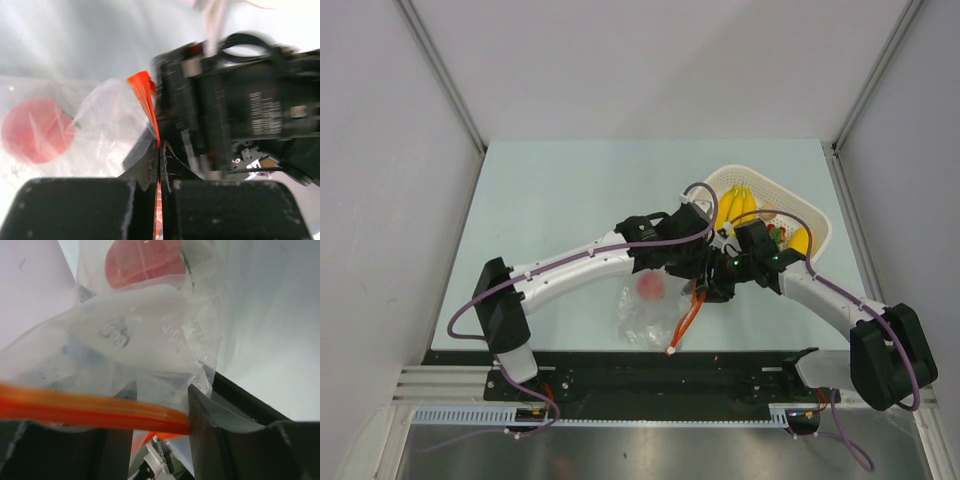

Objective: Open the zip-top bag and remove the fake food

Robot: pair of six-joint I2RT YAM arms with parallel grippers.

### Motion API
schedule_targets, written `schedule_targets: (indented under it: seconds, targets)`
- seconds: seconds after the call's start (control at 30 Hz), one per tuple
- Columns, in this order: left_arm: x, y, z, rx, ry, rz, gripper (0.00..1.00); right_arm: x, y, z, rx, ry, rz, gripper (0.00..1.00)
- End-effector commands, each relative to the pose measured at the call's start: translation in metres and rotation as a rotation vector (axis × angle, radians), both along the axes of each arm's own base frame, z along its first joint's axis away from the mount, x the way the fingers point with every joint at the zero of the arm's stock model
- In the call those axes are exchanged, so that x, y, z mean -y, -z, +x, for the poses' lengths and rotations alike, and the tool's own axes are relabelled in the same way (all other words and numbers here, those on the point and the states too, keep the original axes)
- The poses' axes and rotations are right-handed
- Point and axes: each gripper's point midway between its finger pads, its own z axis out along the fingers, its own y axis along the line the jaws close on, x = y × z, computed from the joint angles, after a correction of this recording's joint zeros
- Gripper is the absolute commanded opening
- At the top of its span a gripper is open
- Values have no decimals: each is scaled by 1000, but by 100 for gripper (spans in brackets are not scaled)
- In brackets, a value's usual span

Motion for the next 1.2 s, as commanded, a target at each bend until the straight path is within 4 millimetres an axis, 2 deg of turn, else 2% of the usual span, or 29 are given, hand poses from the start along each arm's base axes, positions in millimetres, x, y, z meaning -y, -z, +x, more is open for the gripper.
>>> schedule_targets:
  seconds: [0.0,0.03,0.1,0.2,0.3,0.33,0.43,0.5,0.6,0.83,1.0,1.17]
  targets:
    - [-4,-18,2,35,15,-50,0,20,-12,9,50,70,-25,50]
    - [-7,-17,2,35,12,-46,0,27,-11,10,67,84,-54,59]
    - [-11,-17,3,33,6,-49,0,40,-15,4,90,72,-83,66]
    - [-15,-17,5,31,5,-62,0,44,-15,-13,62,31,-98,70]
    - [-16,-17,6,21,7,-71,0,38,-25,-22,78,10,-70,66]
    - [-16,-18,7,20,9,-77,0,30,-32,-27,74,1,-43,60]
    - [-14,-22,7,19,17,-98,0,12,-49,-29,111,-7,19,48]
    - [-12,-24,8,17,20,-106,0,6,-51,-21,138,9,31,43]
    - [-9,-25,5,0,31,-124,0,-3,-51,-9,131,39,49,40]
    - [0,-29,0,-34,47,-188,0,-16,-26,19,125,89,11,24]
    - [8,-29,-3,-59,57,-231,0,-27,-12,35,141,106,4,23]
    - [14,-26,-6,-84,79,-246,0,-36,3,43,137,96,17,29]
